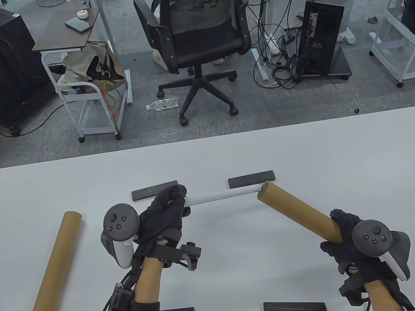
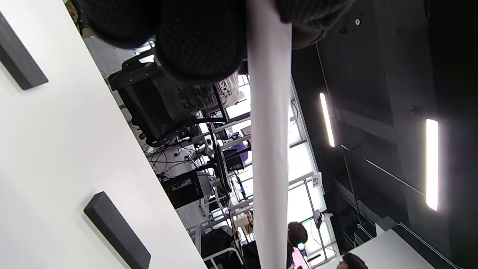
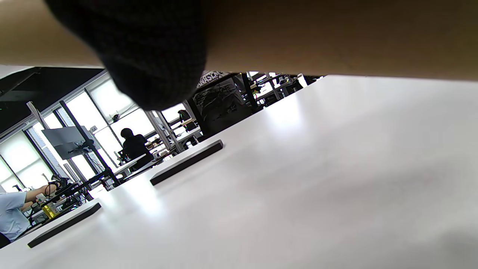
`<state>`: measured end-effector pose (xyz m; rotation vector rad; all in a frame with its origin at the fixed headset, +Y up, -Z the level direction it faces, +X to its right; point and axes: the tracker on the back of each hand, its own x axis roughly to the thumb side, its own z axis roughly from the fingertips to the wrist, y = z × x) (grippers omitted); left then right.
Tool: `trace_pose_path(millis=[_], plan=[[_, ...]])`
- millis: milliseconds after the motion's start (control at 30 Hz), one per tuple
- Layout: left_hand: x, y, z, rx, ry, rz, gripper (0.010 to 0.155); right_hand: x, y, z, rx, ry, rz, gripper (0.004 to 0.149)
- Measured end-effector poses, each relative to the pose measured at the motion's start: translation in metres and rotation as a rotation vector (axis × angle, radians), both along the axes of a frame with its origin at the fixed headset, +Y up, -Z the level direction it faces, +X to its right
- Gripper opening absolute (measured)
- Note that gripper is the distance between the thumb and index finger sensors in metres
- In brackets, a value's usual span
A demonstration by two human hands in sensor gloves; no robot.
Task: Roll up posters and store in mailing tubes
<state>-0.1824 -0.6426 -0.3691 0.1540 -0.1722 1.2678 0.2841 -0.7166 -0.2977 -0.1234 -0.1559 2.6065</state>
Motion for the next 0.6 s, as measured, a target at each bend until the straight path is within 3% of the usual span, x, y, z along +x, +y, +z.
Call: trace_pose_path(millis=[600], plan=[[-0.0113,0.0081,-0.0025,0.052,-0.033,0.009,0.041,-0.0008,-0.0001,0.0001,-0.01,0.016,0.005,0.084]])
